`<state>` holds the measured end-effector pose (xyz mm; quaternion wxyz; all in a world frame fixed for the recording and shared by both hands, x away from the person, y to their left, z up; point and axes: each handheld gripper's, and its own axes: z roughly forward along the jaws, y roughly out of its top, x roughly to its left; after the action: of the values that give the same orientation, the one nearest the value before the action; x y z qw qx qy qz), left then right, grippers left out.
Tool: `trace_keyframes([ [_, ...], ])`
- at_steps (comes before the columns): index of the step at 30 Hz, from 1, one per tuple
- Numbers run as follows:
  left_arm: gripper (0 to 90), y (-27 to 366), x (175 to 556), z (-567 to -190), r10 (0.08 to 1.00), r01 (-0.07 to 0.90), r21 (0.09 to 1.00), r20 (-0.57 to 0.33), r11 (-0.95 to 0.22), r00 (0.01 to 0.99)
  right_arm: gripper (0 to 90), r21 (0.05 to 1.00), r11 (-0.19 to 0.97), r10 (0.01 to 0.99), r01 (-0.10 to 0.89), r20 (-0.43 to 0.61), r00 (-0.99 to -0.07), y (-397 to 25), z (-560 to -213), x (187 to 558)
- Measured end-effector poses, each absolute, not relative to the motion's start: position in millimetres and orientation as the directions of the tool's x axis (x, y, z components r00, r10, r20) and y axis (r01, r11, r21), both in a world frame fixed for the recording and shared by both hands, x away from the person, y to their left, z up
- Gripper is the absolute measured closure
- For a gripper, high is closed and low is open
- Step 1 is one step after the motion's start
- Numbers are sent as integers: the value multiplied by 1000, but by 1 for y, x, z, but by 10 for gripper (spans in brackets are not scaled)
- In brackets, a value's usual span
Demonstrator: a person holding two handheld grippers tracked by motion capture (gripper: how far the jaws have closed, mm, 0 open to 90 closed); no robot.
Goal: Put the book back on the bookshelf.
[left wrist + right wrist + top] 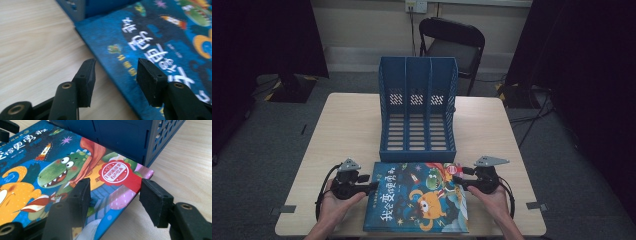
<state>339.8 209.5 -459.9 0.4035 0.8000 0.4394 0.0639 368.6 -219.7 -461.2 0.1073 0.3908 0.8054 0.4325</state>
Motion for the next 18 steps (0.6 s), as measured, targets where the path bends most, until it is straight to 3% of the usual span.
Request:
trace_keyframes([
  [15, 531, 208, 337, -459, 745, 639, 704, -239, -309, 623, 471, 781, 347, 714, 519, 138, -686, -220, -459, 351],
  [18, 494, 205, 336, -460, 750, 640, 705, -235, -307, 619, 413, 786, 337, 716, 518, 144, -684, -220, -461, 354],
])
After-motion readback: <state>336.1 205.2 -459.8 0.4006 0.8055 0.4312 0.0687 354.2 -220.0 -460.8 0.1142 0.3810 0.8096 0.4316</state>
